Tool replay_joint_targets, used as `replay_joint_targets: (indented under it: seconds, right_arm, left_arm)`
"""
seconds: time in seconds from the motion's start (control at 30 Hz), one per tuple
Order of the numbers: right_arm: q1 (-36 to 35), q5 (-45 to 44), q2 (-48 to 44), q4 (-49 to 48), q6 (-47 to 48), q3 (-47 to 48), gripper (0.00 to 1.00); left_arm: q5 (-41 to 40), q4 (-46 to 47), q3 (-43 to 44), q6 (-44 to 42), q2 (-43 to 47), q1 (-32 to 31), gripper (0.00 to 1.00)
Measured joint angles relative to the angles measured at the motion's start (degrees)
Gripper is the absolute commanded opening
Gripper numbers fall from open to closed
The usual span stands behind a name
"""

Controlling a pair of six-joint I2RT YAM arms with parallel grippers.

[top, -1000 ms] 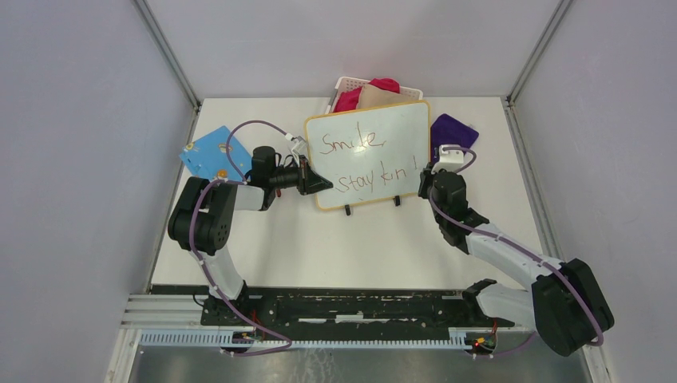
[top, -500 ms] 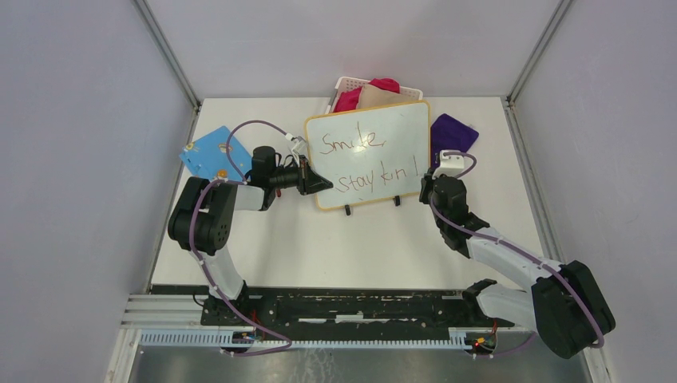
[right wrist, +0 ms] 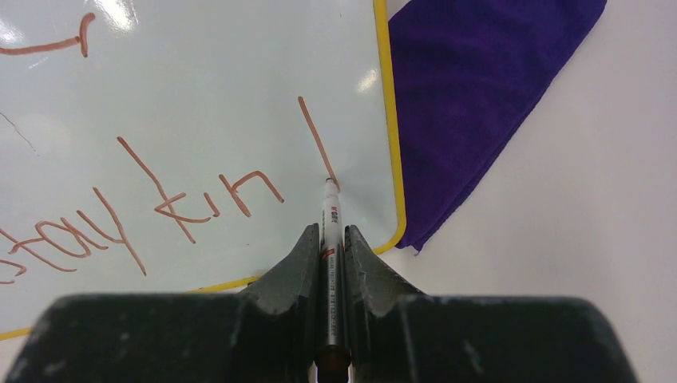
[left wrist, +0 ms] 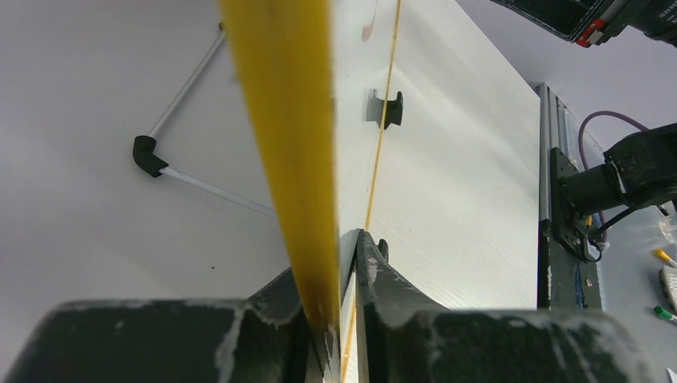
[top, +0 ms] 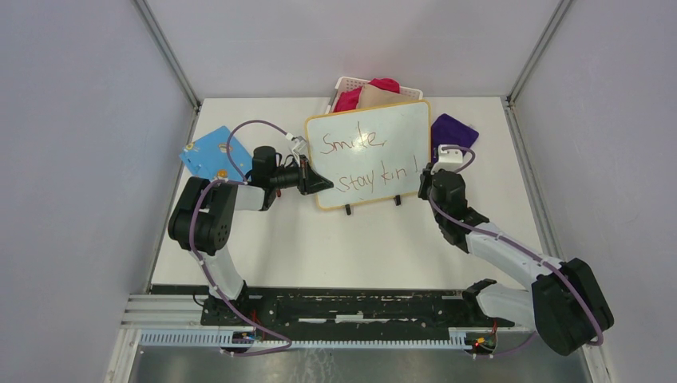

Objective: Write a sentence on the whiteboard

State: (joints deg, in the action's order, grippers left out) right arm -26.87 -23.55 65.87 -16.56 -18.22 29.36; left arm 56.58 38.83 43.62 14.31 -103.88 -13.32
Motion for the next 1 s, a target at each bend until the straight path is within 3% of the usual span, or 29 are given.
replay_joint_targets:
  seconds: [1.0]
  right_arm:
    - [-1.16,3.89,0.44,-1.79,0.0,0.68,0.0]
  left_arm:
    - [-0.02,0.0,0.04,0.02,0.0,-0.02,0.02]
